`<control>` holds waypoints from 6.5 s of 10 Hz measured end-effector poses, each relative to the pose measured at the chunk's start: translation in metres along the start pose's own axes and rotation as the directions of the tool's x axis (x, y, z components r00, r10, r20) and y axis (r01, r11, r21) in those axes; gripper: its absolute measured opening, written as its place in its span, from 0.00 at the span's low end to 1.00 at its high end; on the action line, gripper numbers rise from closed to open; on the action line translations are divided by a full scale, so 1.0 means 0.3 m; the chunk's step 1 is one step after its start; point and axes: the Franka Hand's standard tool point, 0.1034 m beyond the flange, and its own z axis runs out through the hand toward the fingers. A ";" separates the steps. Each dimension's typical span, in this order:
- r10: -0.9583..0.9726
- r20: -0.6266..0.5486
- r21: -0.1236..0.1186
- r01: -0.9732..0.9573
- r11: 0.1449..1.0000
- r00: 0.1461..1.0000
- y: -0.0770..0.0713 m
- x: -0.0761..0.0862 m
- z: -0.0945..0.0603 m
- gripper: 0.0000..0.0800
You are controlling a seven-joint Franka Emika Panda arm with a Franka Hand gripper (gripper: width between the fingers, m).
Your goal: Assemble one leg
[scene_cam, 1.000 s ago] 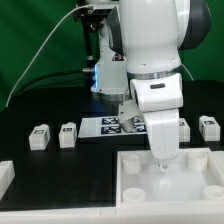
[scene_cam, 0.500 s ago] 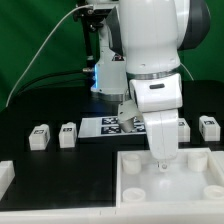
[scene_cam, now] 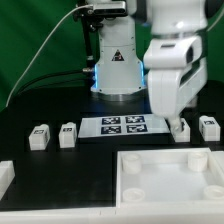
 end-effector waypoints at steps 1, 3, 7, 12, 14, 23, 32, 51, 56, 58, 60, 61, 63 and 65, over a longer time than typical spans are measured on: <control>0.076 -0.005 -0.001 -0.076 0.997 0.997 -0.052 0.021 -0.006 0.81; 0.370 -0.014 0.001 -0.370 0.929 0.929 -0.114 0.091 -0.030 0.81; 0.711 -0.010 0.028 -0.711 0.703 0.703 -0.141 0.109 -0.026 0.81; 0.868 0.089 0.046 -0.873 0.486 0.489 -0.183 0.120 0.033 0.81; 0.837 0.286 0.022 -0.877 0.480 0.466 -0.212 0.105 0.048 0.81; 0.598 0.734 -0.013 -0.873 0.488 0.323 -0.221 0.133 0.073 0.81; 0.582 0.763 -0.046 -0.875 0.482 0.281 -0.352 0.073 0.221 0.81; 0.767 0.353 0.044 -0.829 0.558 0.536 -0.028 0.173 -0.201 0.37; 0.783 -0.061 0.045 -0.782 0.622 0.619 0.115 0.177 -0.270 0.37; 0.741 -0.269 0.022 -0.765 0.643 0.615 0.304 0.205 -0.375 0.37; 0.679 -0.476 0.005 -0.771 0.637 0.559 0.366 0.232 -0.423 0.37; 0.637 -0.557 -0.008 -0.771 0.637 0.532 0.343 0.205 -0.397 0.37; 0.631 -0.571 -0.009 -0.772 0.635 0.525 0.340 0.199 -0.385 0.37; 0.631 -0.571 -0.009 -0.773 0.635 0.525 0.340 0.198 -0.383 0.37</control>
Offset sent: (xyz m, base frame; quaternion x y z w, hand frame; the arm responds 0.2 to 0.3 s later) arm -0.0117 0.0202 0.0038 -0.0242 0.0033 0.2547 0.9667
